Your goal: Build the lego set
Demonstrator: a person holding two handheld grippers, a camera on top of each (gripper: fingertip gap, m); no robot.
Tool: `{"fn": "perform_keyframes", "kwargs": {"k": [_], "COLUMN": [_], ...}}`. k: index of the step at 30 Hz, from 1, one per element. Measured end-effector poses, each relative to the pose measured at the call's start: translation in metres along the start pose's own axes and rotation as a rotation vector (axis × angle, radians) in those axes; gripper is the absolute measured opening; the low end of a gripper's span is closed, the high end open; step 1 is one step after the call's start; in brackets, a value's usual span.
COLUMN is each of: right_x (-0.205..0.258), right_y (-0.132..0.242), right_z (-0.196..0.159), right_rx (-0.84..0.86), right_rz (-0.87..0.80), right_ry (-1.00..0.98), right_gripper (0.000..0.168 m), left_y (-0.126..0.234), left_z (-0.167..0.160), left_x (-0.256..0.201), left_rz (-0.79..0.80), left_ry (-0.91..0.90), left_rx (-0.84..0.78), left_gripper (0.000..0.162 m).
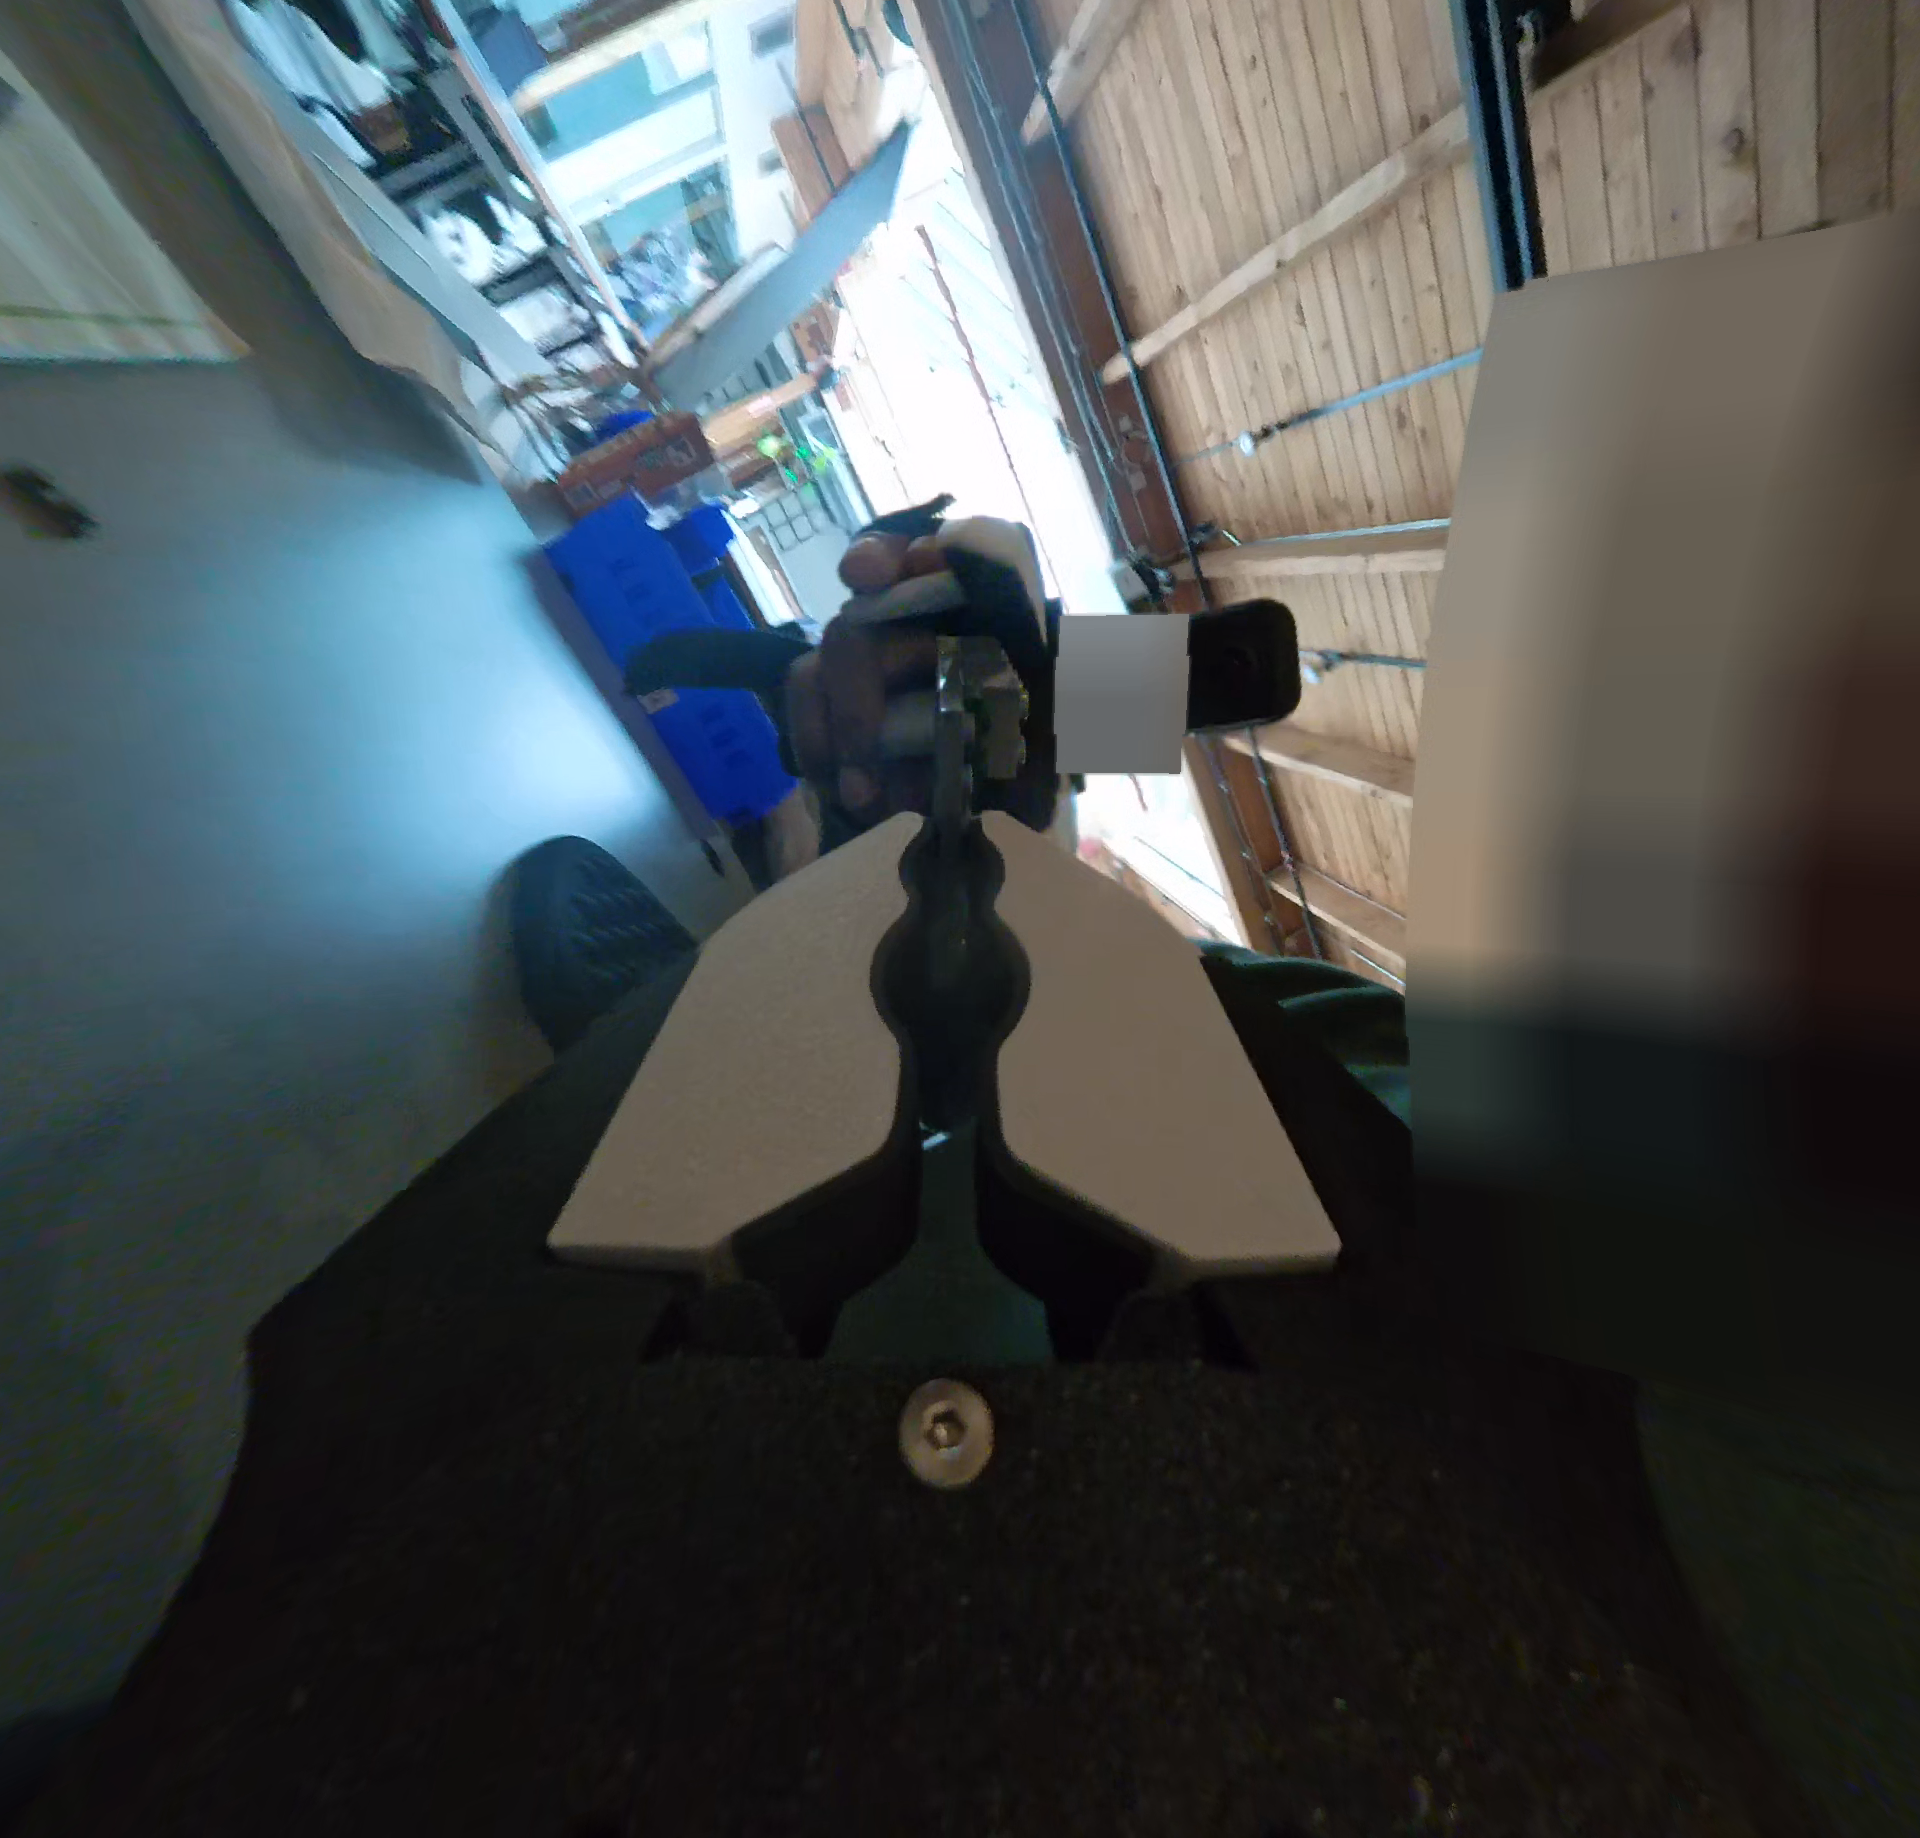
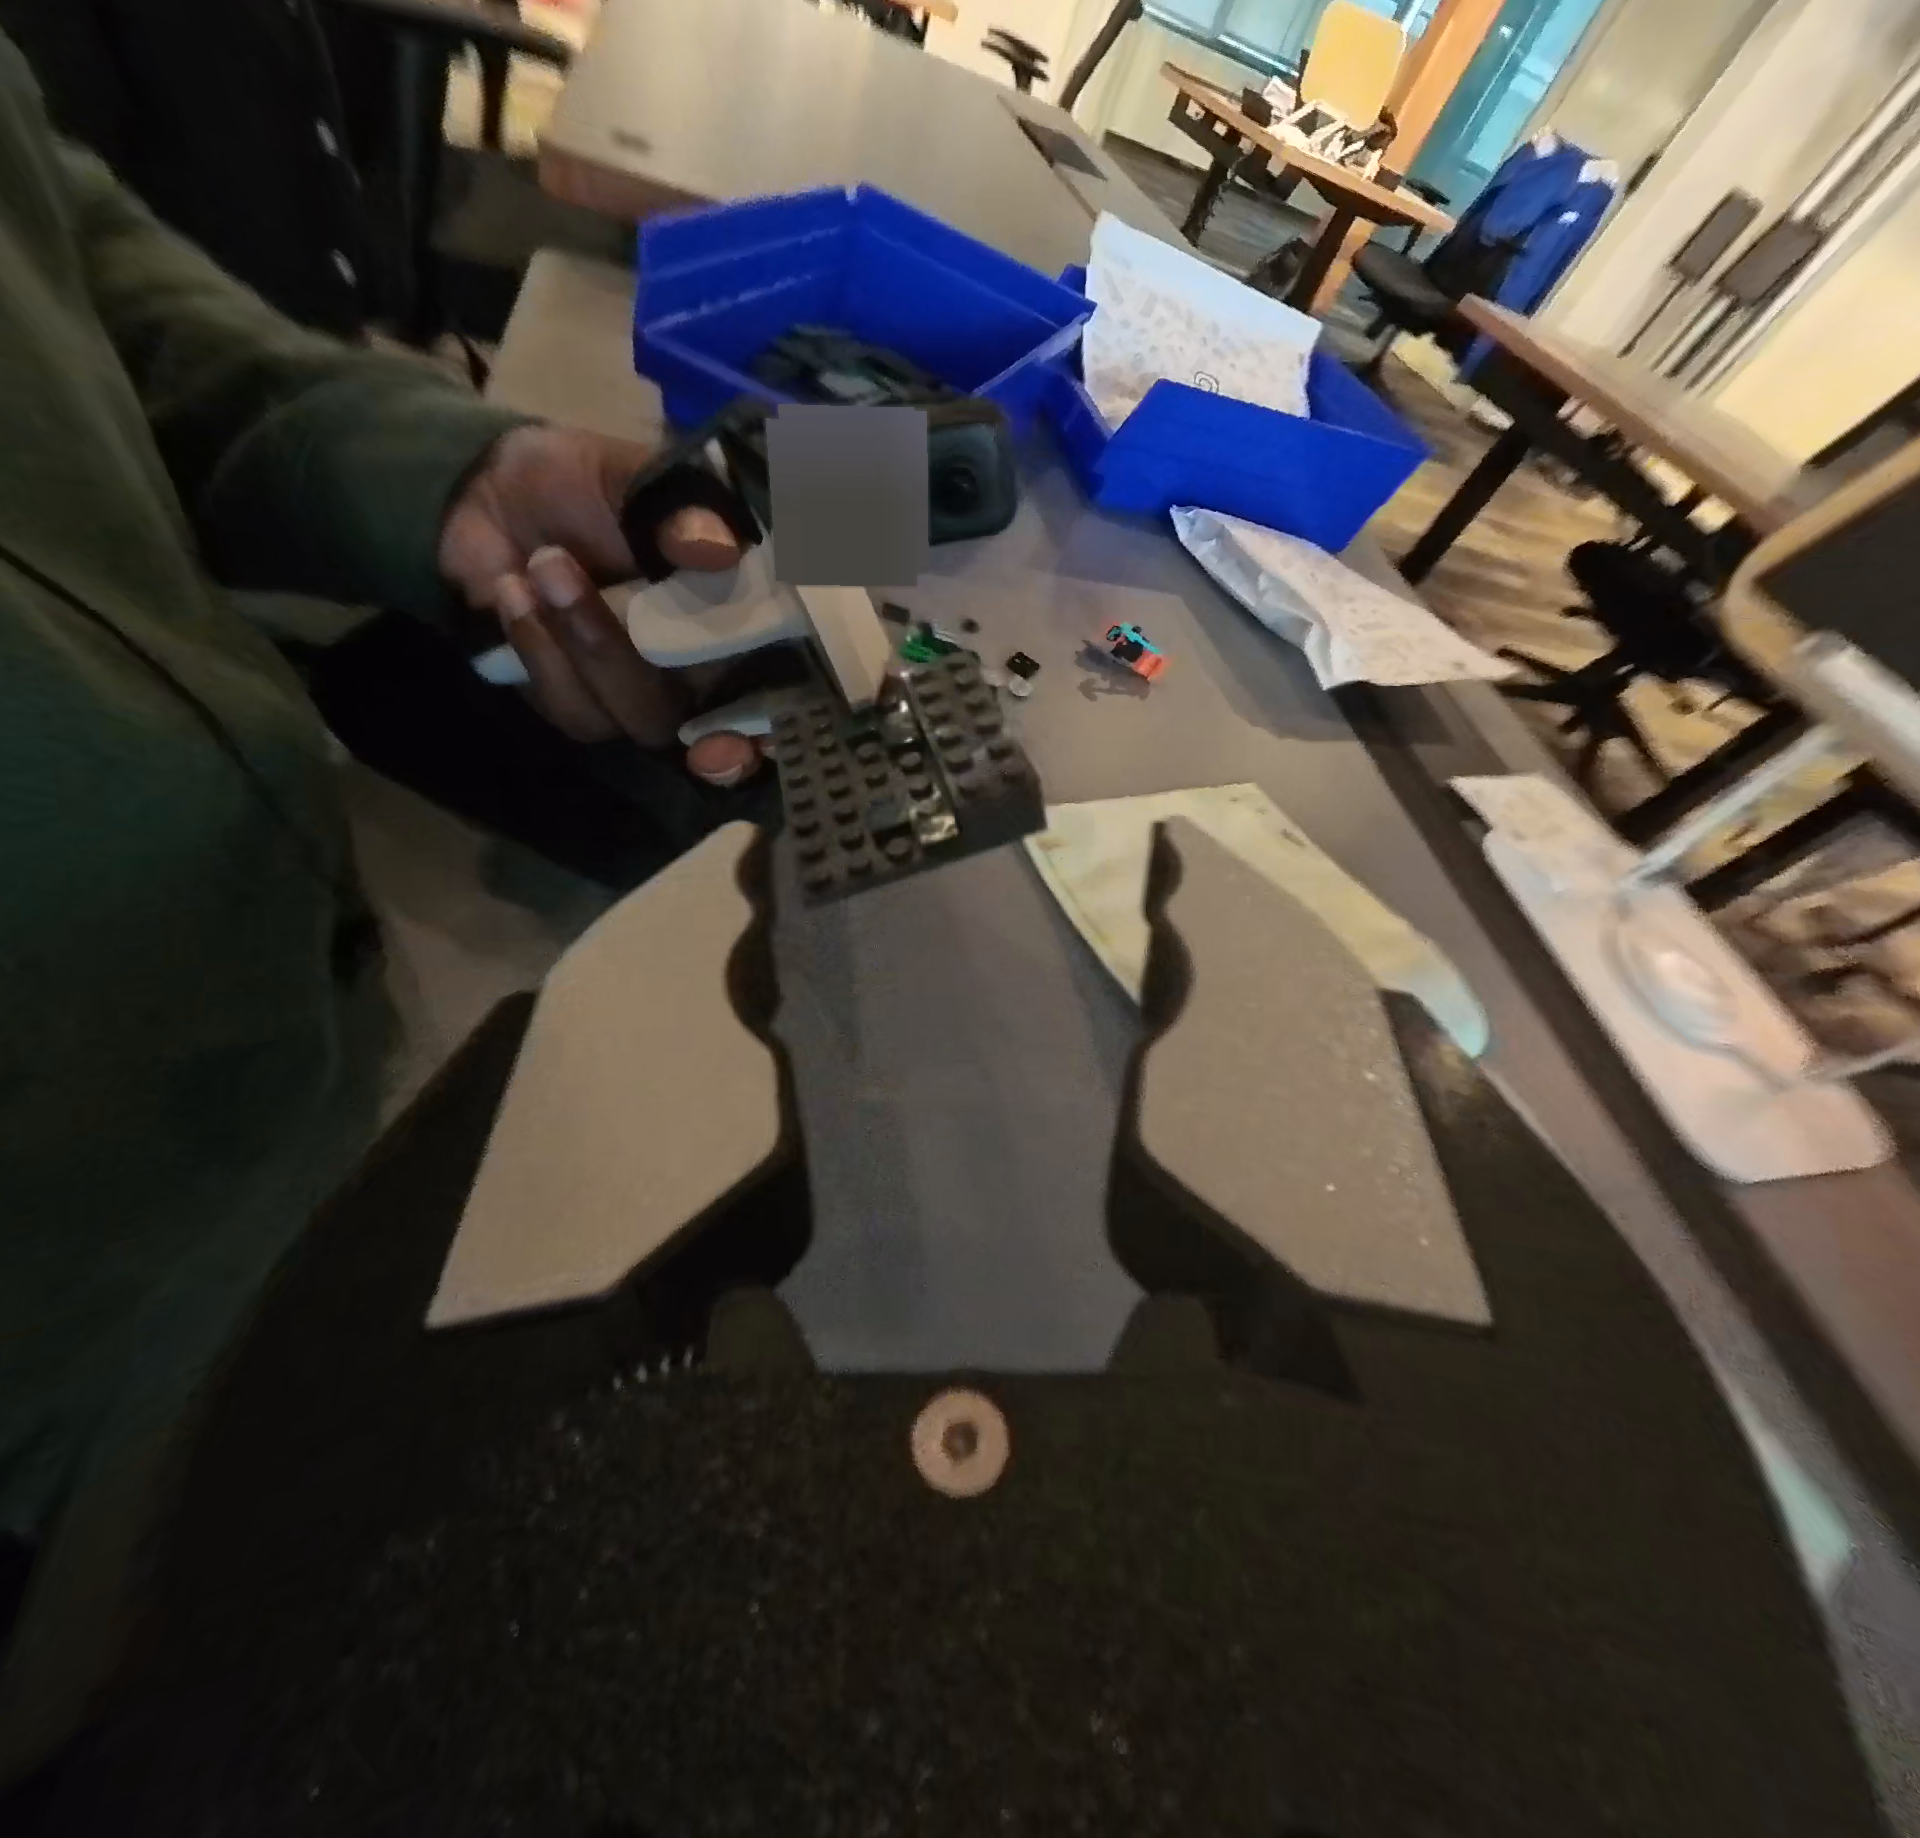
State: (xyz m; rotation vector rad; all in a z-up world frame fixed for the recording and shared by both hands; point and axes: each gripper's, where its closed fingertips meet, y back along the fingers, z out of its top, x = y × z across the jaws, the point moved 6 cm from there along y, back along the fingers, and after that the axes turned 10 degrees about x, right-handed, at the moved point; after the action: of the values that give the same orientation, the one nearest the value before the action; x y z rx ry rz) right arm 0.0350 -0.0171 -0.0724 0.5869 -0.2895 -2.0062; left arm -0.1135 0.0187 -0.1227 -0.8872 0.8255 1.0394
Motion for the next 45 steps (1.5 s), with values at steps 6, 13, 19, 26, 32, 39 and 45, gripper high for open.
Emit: {"fn": "perform_keyframes", "kwargs": {"k": [6,13,19,26,32,39,45], "right_x": [0.002,-0.007,-0.018,-0.029,-0.038,-0.037,-0.035], "right_y": [-0.016,-0.065,-0.082,-0.091,-0.099,-0.107,-0.102], "right_z": [-0.026,-0.046,-0.05,-0.062,-0.083,-0.085,-0.076], "right_rx": [0.089,0.194,0.2,0.163,0.211,0.206,0.175], "right_rz": [0.015,0.097,0.136,0.198,0.211,0.203,0.225], "right_ry": [0.031,0.143,0.191,0.125,0.093,0.117,0.075], "right_gripper": [0.078,0.077,0.061,0.056,0.057,0.057,0.057], "left_y": [0.007,0.013,0.017,0.021,0.045,0.035,0.019], "left_z": [0.003,0.007,0.013,0.022,0.03,0.025,0.024], "left_x": [0.021,0.046,0.055,0.059,0.056,0.065,0.062], "left_rz": [0.084,0.151,0.169,0.24,0.678,0.938,0.938], "left_ry": [0.082,0.158,0.172,0.106,-0.319,-0.766,-1.058], "left_rx": [-0.029,-0.048,-0.048,0.002,0.199,0.464,0.555], "left_gripper": [0.004,0.004,0.005,0.026,0.033,0.05,0.067]}}
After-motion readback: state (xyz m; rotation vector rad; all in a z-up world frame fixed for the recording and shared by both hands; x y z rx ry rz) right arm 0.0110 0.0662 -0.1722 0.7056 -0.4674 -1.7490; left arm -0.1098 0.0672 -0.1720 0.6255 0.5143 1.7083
